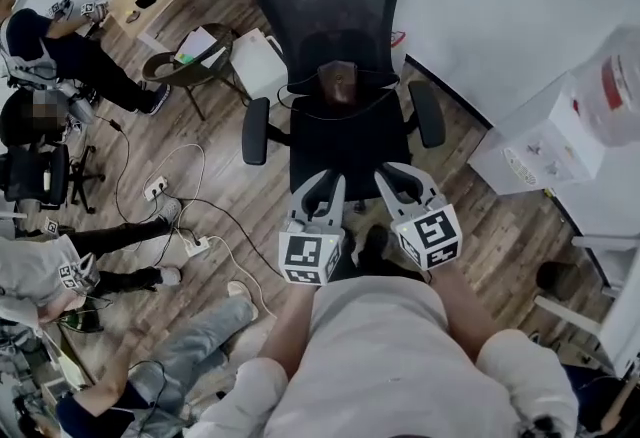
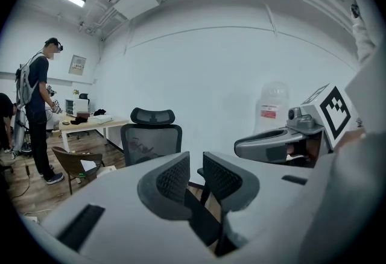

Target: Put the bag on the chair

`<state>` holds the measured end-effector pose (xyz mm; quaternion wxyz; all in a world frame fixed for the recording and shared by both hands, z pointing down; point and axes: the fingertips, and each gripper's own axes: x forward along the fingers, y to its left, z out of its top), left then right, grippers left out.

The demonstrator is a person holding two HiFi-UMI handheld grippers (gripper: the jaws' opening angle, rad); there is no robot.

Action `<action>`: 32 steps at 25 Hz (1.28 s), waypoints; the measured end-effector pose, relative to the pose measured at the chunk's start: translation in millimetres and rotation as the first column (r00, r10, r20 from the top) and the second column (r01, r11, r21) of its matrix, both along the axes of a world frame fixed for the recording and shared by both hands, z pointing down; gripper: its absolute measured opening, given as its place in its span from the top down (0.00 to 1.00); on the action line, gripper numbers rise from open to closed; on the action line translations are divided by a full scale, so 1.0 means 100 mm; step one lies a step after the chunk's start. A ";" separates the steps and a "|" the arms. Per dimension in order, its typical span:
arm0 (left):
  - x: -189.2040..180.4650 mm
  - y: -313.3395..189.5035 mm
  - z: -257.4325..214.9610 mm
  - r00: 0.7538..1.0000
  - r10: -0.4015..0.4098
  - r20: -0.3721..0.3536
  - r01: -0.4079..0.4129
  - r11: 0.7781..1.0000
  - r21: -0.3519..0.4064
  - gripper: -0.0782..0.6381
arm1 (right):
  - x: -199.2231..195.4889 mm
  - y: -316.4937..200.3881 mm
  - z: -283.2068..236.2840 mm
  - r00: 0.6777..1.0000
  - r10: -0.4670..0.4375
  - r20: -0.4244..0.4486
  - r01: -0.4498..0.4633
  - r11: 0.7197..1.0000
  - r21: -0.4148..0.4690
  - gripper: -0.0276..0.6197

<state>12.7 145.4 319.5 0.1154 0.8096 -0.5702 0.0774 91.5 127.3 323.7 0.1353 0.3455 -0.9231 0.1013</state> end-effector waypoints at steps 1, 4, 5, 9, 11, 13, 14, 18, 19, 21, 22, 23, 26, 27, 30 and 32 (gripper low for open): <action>-0.01 0.01 -0.01 1.000 -0.002 -0.001 0.002 1.000 0.002 0.80 | 0.00 0.01 -0.01 1.000 -0.002 0.003 0.002 1.000 0.000 0.86; -0.01 0.04 -0.04 1.000 -0.007 -0.007 0.007 1.000 0.004 0.81 | 0.00 0.04 -0.07 1.000 -0.004 0.018 0.004 1.000 0.000 0.88; -0.01 0.04 -0.06 1.000 -0.006 -0.008 0.006 1.000 0.006 0.82 | 0.00 0.05 -0.10 1.000 -0.003 0.023 0.003 1.000 0.001 0.89; 0.01 0.05 -0.12 1.000 0.007 -0.007 -0.007 1.000 0.016 0.84 | 0.03 0.06 -0.15 1.000 0.004 0.028 -0.004 1.000 0.005 0.90; 0.02 0.06 -0.14 1.000 0.010 -0.009 -0.010 1.000 0.022 0.84 | 0.05 0.07 -0.15 0.999 0.012 0.032 -0.012 1.000 0.003 0.91; 0.02 0.08 -0.15 1.000 0.010 -0.012 -0.010 1.000 0.025 0.85 | 0.08 0.08 -0.15 0.999 0.020 0.038 -0.019 1.000 -0.001 0.93; 0.02 0.09 -0.15 1.000 0.011 -0.013 -0.010 1.000 0.025 0.86 | 0.09 0.09 -0.15 0.999 0.022 0.040 -0.022 1.000 -0.003 0.94; 0.01 0.13 -0.17 1.000 0.011 -0.010 -0.011 1.000 0.024 0.88 | 0.08 0.13 -0.16 0.999 0.019 0.041 -0.019 1.000 -0.006 0.95; 0.01 0.14 -0.16 1.000 0.011 -0.007 -0.011 1.000 0.022 0.88 | 0.08 0.15 -0.15 0.999 0.016 0.041 -0.016 1.000 -0.006 0.95; 0.00 0.16 -0.15 1.000 0.010 0.001 -0.010 1.000 0.019 0.88 | 0.06 0.17 -0.15 0.999 0.012 0.042 -0.011 1.000 -0.005 0.95; 0.00 0.17 -0.15 1.000 0.010 0.004 -0.010 1.000 0.017 0.88 | 0.05 0.17 -0.16 0.999 0.010 0.043 -0.010 1.000 -0.005 0.95; -0.01 0.17 -0.15 1.000 0.009 0.005 -0.009 1.000 0.015 0.88 | 0.05 0.17 -0.17 0.999 0.009 0.045 -0.009 1.000 -0.004 0.95; -0.02 0.16 -0.16 1.000 0.006 0.006 -0.006 1.000 0.012 0.88 | 0.03 0.16 -0.18 0.999 0.003 0.047 -0.003 1.000 -0.003 0.95; -0.02 0.15 -0.16 1.000 0.006 0.005 -0.006 1.000 0.012 0.88 | 0.03 0.15 -0.18 0.999 0.001 0.047 -0.001 1.000 -0.004 0.95; -0.01 0.13 -0.16 1.000 0.013 0.003 -0.013 1.000 0.012 0.88 | 0.02 0.14 -0.17 0.999 -0.002 0.045 0.002 1.000 -0.008 0.95; 0.00 0.12 -0.16 1.000 0.017 0.002 -0.017 1.000 0.010 0.88 | 0.01 0.13 -0.17 0.999 -0.003 0.043 0.004 1.000 -0.007 0.95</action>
